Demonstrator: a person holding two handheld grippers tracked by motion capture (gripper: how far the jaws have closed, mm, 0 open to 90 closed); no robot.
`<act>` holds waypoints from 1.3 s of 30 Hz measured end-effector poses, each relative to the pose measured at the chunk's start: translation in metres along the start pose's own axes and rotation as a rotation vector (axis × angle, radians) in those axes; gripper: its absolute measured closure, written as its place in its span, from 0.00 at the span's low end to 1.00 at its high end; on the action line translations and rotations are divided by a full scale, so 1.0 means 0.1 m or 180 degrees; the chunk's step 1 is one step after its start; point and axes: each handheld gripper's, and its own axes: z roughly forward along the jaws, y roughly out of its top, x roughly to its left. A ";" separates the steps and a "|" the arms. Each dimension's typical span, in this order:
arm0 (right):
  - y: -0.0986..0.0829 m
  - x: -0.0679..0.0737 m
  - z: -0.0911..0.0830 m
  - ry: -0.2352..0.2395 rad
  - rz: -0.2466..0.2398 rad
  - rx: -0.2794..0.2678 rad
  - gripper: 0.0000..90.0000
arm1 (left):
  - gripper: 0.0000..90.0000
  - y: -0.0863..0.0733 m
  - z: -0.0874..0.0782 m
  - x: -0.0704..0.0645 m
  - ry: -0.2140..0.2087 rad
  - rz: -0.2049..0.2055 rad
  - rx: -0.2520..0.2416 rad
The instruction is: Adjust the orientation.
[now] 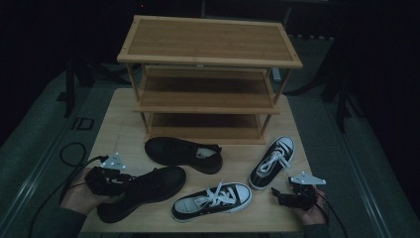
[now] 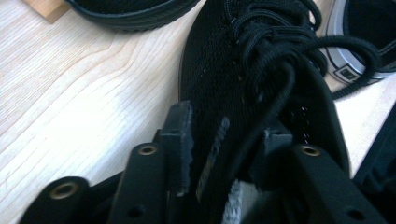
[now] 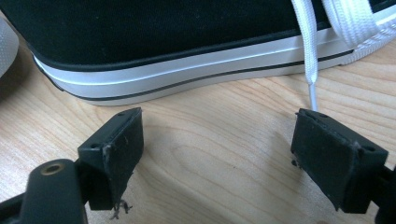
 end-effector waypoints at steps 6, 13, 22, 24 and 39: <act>0.00 0.00 0.00 0.0000 -0.0001 0.0000 0.19 | 0.96 -0.01 -0.02 -0.02 0.0147 0.0089 -0.0018; 0.00 0.00 0.00 0.0000 0.0000 0.0000 0.19 | 0.97 -0.22 -0.17 0.08 0.0234 -0.0109 -0.0083; 0.00 0.00 0.00 0.0001 -0.0001 -0.0001 0.19 | 0.97 -0.50 -0.37 0.24 0.0469 -0.0443 -0.0174; 0.00 0.00 0.00 0.0003 -0.0002 -0.0001 0.19 | 0.97 -0.56 -0.40 0.28 0.0526 -0.0540 -0.0187; 0.00 0.00 0.00 0.0004 -0.0002 -0.0002 0.19 | 0.97 -0.67 -0.46 0.55 0.0783 -0.1070 -0.0299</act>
